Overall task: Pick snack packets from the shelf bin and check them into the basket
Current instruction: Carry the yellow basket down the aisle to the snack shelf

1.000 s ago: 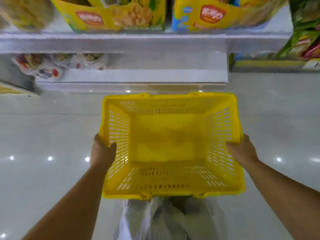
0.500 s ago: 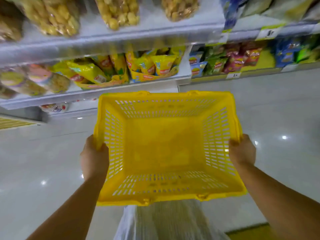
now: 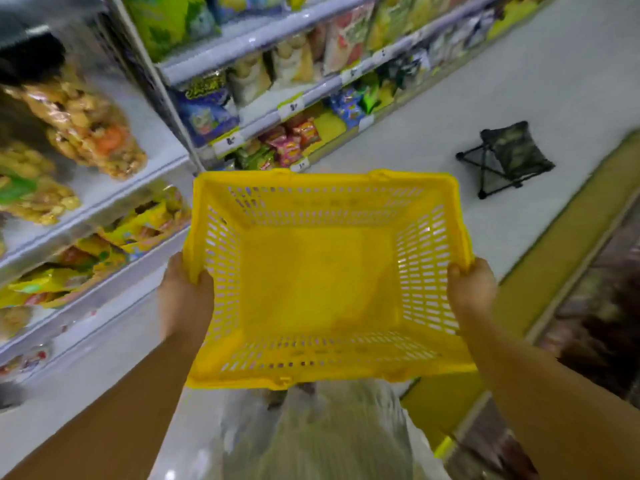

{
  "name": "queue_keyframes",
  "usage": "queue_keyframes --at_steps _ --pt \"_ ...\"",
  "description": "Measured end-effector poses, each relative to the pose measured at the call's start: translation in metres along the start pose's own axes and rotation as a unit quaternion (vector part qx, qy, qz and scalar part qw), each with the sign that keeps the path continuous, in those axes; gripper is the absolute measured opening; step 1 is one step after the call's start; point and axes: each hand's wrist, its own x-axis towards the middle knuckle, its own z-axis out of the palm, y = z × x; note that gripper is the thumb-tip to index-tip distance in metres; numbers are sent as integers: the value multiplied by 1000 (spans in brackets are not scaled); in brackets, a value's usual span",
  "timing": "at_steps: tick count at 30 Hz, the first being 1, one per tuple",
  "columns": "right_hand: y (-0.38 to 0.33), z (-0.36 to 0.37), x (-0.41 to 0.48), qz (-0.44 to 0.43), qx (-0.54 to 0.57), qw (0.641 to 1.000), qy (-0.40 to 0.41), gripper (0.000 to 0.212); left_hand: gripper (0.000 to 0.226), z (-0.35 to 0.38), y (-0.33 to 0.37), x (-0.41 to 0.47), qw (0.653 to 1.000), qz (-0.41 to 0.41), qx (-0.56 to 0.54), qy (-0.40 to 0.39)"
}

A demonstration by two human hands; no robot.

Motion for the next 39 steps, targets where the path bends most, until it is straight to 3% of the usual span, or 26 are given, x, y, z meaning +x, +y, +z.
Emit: queue_keyframes --at_steps 5,17,28,32,39 --pt "31 -43 66 48 42 997 42 14 31 49 110 26 996 87 -11 -26" --pt "58 -147 267 105 98 985 99 20 42 189 365 65 984 162 -37 -61" --pt "49 -175 429 164 116 968 149 21 34 304 560 125 961 247 -73 -101" --pt "50 -192 486 186 114 964 153 25 34 350 638 147 945 283 -75 -148" --pt "73 -236 594 188 112 962 164 27 31 444 771 141 932 304 -82 -180"
